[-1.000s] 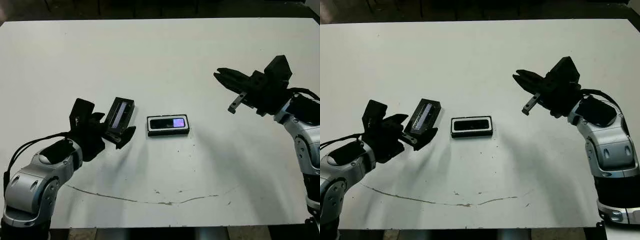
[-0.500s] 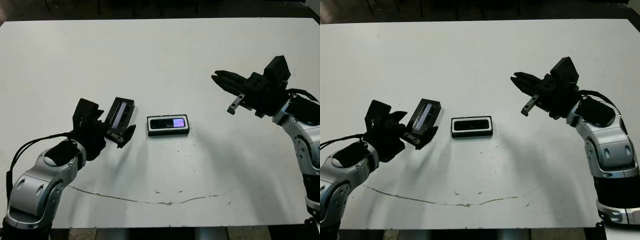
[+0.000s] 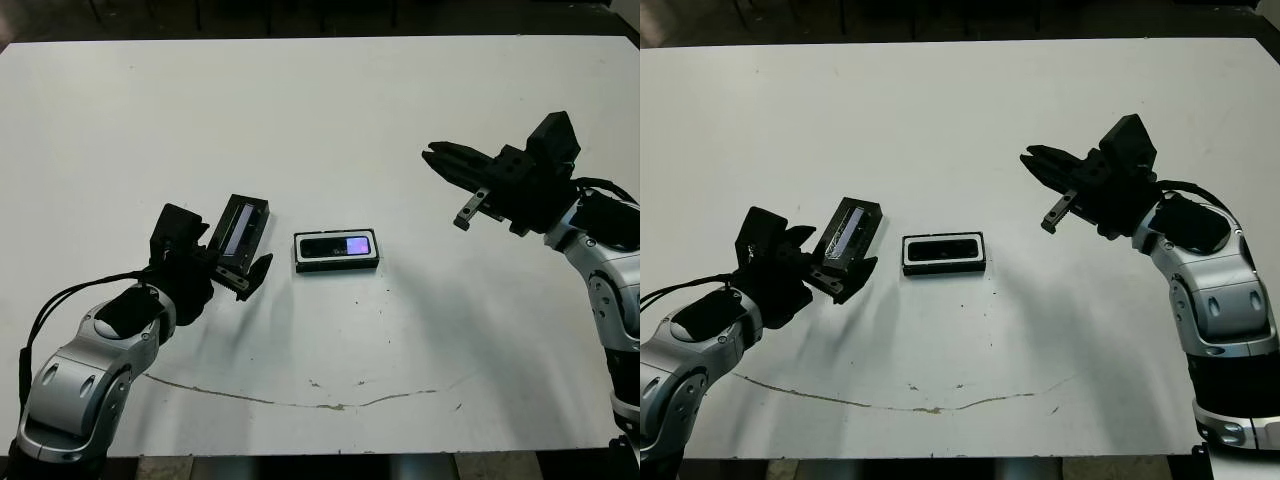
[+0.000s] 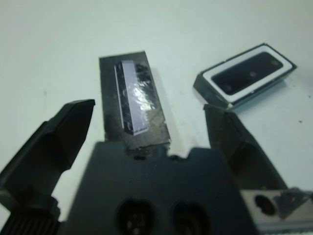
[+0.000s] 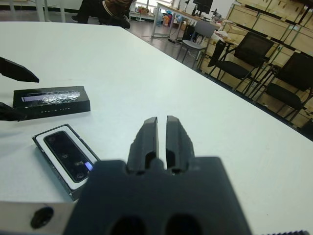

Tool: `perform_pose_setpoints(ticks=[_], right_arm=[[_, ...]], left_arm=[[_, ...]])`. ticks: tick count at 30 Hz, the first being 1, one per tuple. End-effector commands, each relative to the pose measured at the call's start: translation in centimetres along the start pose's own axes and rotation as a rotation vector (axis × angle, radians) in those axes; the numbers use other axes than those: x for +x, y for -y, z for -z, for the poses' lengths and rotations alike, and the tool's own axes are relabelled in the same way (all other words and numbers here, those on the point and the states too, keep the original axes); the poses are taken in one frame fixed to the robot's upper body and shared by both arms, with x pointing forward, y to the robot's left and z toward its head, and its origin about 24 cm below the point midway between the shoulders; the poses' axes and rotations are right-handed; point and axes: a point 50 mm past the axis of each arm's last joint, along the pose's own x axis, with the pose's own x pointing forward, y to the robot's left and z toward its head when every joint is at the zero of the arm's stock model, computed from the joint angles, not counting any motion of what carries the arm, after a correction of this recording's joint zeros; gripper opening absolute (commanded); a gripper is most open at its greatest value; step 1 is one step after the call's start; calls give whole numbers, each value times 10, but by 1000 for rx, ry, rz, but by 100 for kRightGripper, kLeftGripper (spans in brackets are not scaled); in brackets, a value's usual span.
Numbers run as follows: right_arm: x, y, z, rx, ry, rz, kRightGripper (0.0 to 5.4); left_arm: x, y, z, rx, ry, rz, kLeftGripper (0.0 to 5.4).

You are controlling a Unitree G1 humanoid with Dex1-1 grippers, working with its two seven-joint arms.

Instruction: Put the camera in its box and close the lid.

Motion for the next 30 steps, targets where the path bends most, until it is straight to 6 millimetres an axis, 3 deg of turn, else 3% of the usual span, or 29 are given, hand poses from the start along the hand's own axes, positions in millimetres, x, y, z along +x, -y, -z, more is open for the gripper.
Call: perform_pose_setpoints(ticks=[1,13,30], right_arm=[[-3,-2,11,34,-42,-1,0],[-5,-1,14,38,-55,0,0],[-8,-2,18,43,-46,4,0]], left_arm=[[2,-1,8,-10,-44,-31,538],[6,-3,15,-15,-24,-144,538],[15,2,32,-143,-114,-41,538]])
